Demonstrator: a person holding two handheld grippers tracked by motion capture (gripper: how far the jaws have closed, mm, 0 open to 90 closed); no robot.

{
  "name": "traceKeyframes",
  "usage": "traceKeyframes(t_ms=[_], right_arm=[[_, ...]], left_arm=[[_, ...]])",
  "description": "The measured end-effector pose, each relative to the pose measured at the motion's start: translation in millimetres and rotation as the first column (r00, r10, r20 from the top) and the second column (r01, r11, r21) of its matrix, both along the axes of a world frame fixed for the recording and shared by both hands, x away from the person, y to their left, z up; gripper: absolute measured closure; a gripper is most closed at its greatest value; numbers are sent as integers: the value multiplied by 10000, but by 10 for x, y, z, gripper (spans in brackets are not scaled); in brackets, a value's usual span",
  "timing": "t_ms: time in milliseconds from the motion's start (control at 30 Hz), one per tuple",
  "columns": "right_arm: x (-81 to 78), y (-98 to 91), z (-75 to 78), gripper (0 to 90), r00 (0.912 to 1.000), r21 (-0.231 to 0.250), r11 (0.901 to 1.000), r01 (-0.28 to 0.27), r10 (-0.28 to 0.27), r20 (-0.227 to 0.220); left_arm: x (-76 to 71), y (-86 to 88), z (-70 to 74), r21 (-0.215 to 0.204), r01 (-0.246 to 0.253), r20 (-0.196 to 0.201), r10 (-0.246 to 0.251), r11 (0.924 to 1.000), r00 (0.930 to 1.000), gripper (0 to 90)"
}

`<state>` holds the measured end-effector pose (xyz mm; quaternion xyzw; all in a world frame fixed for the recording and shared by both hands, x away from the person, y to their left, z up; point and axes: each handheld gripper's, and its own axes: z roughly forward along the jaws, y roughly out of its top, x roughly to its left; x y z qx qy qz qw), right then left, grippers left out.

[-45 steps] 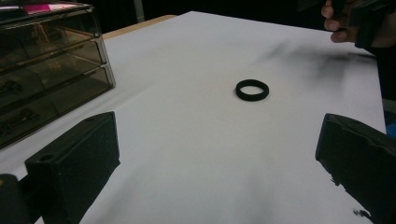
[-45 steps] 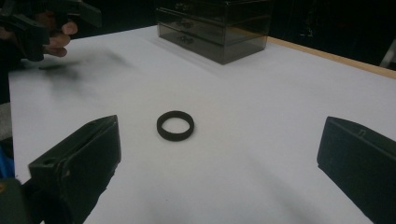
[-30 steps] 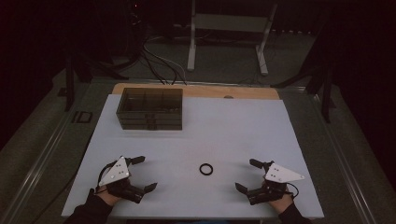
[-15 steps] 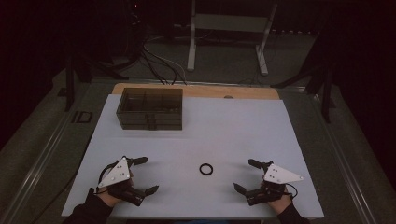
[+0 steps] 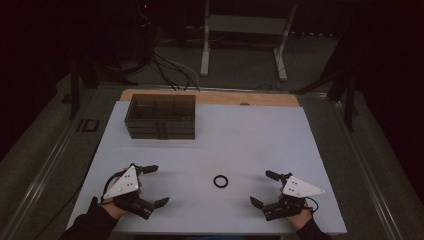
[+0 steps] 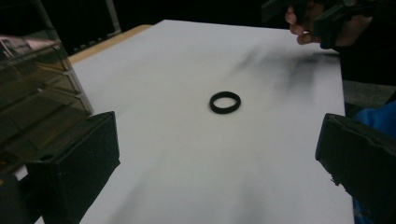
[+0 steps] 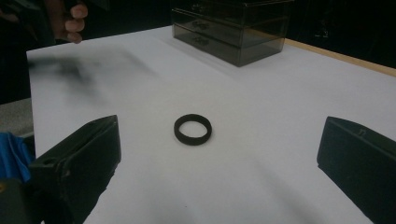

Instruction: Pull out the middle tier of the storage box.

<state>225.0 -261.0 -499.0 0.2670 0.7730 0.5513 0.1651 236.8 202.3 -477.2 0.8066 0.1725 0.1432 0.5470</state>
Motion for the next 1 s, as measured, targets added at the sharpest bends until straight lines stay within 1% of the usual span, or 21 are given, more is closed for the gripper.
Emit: traceKeyframes(t_ms=[33, 133, 233, 333, 400, 467, 667, 867, 1000], right_arm=[[1, -2, 1, 0, 10000, 1, 10000, 10, -10, -2], [3, -4, 2, 0, 10000, 14, 10000, 21, -21, -1], [-1, 1, 3, 0, 10000, -4, 10000, 10, -10, -9], [-4, 2, 4, 0, 10000, -13, 10000, 2, -2, 7], [-4, 2, 4, 0, 10000, -21, 10000, 7, -7, 4], [-6, 1, 6, 0, 10000, -18, 10000, 10, -10, 13], [-9, 3, 7, 0, 10000, -27, 10000, -37, 37, 6], [-10, 1, 9, 0, 10000, -13, 10000, -50, 51, 24], [-12, 1, 12, 0, 10000, 16, 10000, -61, 61, 21]], left_arm=[[11, 16, 39, -71, -22, 73, 23, 10000, 10000, 11], [30, 41, 91, -35, -113, 426, 115, 9999, 9990, 11], [60, 65, 145, 0, -212, 571, 211, 9998, 9981, 11], [92, 82, 192, 165, -344, 753, 331, 9993, 9966, 11], [120, 94, 223, 258, -366, 785, 345, 9990, 9963, 11], [148, 103, 247, 439, -408, 827, 371, 9982, 9959, 11], [219, 120, 274, 554, -486, 888, 435, 9973, 9951, 11], [300, 128, 310, 668, -593, 1134, 515, 9960, 9922, 11], [357, 130, 355, 860, -678, 1310, 562, 9940, 9898, 11]])
